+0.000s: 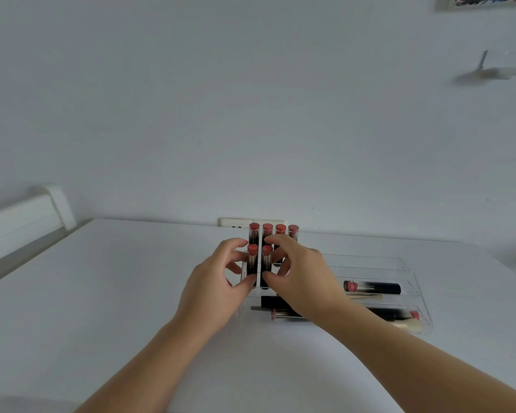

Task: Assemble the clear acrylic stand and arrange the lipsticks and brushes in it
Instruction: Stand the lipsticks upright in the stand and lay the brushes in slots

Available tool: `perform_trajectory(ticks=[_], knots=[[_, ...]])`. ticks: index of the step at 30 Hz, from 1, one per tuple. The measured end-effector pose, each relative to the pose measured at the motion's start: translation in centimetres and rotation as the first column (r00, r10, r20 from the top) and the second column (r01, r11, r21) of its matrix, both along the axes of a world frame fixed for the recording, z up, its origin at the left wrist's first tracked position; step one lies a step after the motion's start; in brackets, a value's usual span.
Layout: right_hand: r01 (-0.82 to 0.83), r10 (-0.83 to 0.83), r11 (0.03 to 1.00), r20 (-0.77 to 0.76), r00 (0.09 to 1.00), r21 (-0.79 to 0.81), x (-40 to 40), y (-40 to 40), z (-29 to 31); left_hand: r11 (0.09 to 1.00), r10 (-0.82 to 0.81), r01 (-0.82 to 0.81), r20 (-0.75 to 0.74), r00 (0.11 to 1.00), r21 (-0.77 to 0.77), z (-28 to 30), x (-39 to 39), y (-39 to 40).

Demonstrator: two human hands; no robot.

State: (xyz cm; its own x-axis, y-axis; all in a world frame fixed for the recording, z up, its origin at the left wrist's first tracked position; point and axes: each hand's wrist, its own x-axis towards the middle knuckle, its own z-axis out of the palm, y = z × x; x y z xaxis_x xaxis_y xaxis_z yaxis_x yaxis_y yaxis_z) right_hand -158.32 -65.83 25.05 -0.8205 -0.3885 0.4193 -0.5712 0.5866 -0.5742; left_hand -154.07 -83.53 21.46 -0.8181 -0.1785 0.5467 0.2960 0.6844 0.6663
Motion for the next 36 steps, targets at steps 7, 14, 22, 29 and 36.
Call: perform_trajectory(ticks=[7, 14, 22, 29, 36], knots=[[-0.01, 0.01, 1.0, -0.02, 1.0, 0.0, 0.1, 0.0, 0.0, 1.0, -0.014, 0.014, -0.033, 0.999, -0.015, 0.1, 0.2, 0.0], [0.01, -0.008, 1.0, -0.091, 0.996, 0.021, 0.7, 3.3, 1.9, 0.999, -0.006, 0.007, -0.012, 1.0, 0.039, 0.3, 0.2, -0.5], [0.019, -0.041, 0.846, 0.029, 0.999, 0.533, -1.1, 11.6, 6.1, 0.938, -0.287, 0.211, 0.275, 0.918, 0.275, 1.4, -1.1, -1.1], [-0.088, 0.02, 0.726, 0.107, 0.994, 0.682, -2.3, 13.9, 6.9, 0.864, -0.458, 0.315, 0.354, 0.815, 0.392, 1.7, -2.2, -1.6], [-0.069, -0.002, 0.611, 0.089, 0.996, 0.788, -2.7, 13.0, 6.6, 0.851, -0.464, 0.319, 0.315, 0.828, 0.417, 1.0, -2.2, -1.8]])
